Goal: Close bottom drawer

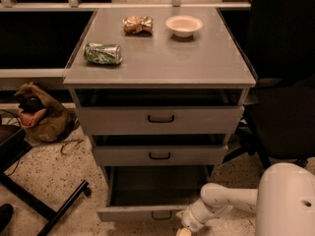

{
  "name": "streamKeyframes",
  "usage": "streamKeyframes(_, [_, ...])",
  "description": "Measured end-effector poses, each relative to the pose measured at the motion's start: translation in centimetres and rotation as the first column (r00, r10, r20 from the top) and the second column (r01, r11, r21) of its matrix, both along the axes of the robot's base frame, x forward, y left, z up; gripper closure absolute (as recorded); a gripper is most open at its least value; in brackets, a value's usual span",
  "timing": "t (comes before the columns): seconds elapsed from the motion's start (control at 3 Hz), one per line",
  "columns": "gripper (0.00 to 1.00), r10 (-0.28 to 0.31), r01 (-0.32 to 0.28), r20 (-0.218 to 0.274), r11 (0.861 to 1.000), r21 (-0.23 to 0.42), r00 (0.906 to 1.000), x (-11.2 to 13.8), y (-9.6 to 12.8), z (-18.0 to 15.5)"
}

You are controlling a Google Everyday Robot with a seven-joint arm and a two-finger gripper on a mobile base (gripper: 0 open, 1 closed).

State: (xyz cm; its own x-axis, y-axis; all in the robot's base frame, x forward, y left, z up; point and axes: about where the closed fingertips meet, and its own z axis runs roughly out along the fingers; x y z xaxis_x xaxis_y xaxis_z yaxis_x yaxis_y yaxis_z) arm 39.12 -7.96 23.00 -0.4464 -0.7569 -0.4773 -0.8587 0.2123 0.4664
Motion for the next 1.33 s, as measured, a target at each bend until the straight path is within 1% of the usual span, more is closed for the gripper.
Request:
streamKeyframes(0.67, [0.0,0.021,-0.021,-0.021,1.0,-0.013,0.9996,2.6,1.4,-4.6])
streamKeyframes(1.0, [0.0,0.026,-0.025,0.017,0.999,-0.023,0.9995,4.8,1.8,-5.2])
streamKeyframes(1.33, [0.0,0.02,-0.018,0.067,1.0,-0.024,0.9975,6.9,2.3,-5.3])
